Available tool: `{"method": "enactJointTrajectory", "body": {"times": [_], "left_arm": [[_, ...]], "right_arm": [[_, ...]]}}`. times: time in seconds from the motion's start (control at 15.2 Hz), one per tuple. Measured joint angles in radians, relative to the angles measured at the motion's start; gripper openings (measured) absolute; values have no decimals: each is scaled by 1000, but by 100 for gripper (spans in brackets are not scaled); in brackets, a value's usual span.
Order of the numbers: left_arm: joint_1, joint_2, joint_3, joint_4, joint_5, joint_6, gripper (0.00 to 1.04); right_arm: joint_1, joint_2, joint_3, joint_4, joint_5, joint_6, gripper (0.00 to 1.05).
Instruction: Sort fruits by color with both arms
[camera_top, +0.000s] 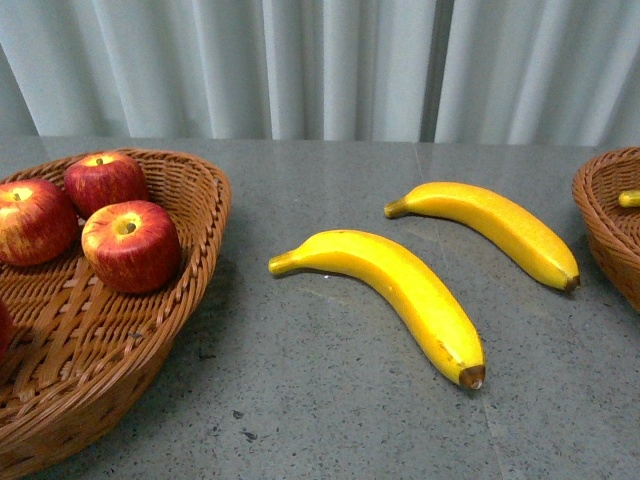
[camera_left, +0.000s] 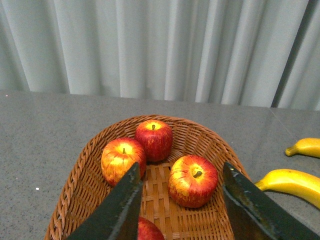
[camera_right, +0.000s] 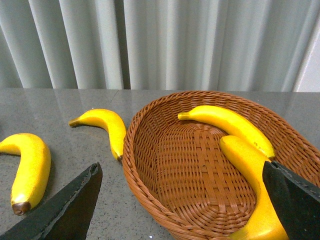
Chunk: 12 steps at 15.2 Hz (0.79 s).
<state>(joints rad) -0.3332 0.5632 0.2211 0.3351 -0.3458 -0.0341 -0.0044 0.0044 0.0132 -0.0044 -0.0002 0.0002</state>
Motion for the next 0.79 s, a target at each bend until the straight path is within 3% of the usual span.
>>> {"method": "enactJointTrajectory", "body": {"times": [0.26, 0.53, 0.59, 0.66, 0.79], "left_arm": [[136, -131, -93, -35, 144, 16, 1], [230, -232, -145, -86, 251, 18, 1], [318, -260, -158, -100, 327, 19, 1], [343, -276, -164, -109, 326, 18, 1], [329, -315, -175, -134, 346, 20, 1]], "right_arm": [[0, 0, 0, 0, 0, 0, 98], [0, 0, 0, 0, 0, 0, 98], [0, 0, 0, 0, 0, 0, 98], [0, 0, 0, 0, 0, 0, 98], [0, 0, 0, 0, 0, 0, 98]]}}
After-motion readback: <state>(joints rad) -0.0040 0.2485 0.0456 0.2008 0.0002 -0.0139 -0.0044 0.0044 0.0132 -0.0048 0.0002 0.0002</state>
